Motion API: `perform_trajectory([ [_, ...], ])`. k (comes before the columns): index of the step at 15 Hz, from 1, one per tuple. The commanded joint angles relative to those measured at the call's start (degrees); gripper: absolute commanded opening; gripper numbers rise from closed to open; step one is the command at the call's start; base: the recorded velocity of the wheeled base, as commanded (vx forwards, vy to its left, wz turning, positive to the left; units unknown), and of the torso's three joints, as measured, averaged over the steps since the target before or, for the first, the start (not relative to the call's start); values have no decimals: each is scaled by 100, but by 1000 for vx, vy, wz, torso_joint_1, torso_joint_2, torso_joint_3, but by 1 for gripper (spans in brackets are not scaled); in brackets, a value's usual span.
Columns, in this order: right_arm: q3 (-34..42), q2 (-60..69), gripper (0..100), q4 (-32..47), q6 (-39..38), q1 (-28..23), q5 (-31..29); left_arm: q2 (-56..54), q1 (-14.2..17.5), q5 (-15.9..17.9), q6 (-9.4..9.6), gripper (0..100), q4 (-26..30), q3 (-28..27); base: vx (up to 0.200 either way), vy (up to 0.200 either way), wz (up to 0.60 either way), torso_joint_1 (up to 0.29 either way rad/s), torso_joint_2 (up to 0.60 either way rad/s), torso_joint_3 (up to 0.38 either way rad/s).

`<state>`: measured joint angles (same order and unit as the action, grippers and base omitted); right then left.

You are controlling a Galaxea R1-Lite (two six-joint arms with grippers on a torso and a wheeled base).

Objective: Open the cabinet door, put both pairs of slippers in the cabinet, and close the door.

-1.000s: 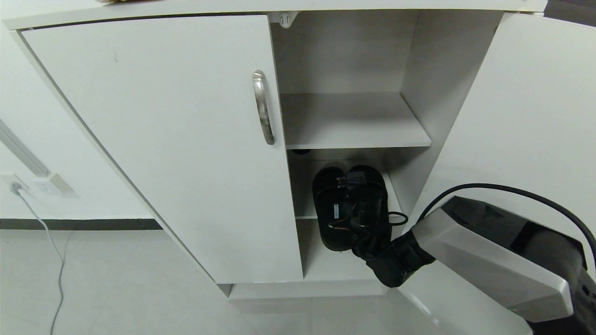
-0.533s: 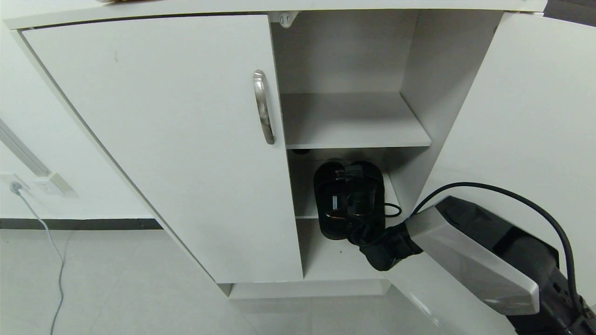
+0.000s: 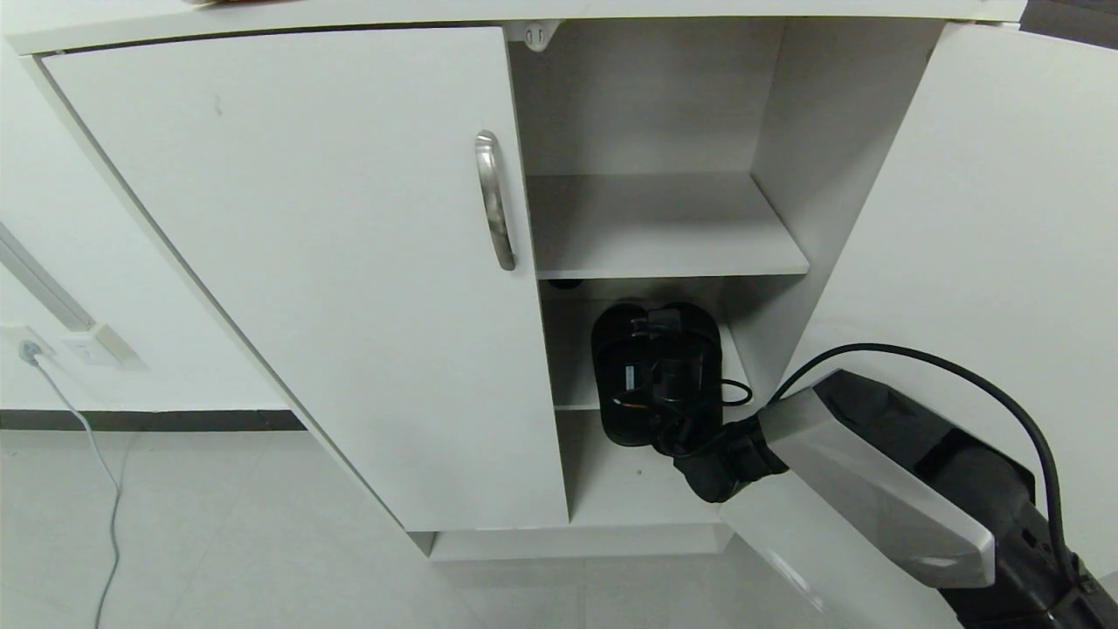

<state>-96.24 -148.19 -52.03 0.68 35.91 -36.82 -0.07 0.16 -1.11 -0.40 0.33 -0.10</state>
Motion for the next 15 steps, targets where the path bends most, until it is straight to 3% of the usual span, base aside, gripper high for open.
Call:
perform_trajectory([
  [1, -26, -26, 0, -9, 2, -5, -1, 7, 2, -3, -4, 0, 2, 1, 0, 0, 0, 0, 0, 0],
  [3, -26, -26, 0, 53, 2, 3, -1, 7, 2, -3, 5, 0, 2, 1, 0, 0, 0, 0, 0, 0],
  [4, -43, -26, 100, 70, -7, 3, -1, 7, 2, -12, -4, 0, 2, 1, 0, 0, 0, 0, 0, 0],
  [8, 80, 1, 100, 105, -16, 3, -1, 7, 2, -21, -4, 0, 2, 1, 0, 0, 0, 0, 0, 0],
  [15, 1996, 1169, 100, -738, -24, 355, -54, 7, 2, -38, 14, 0, 2, 1, 0, 0, 0, 0, 0, 0],
])
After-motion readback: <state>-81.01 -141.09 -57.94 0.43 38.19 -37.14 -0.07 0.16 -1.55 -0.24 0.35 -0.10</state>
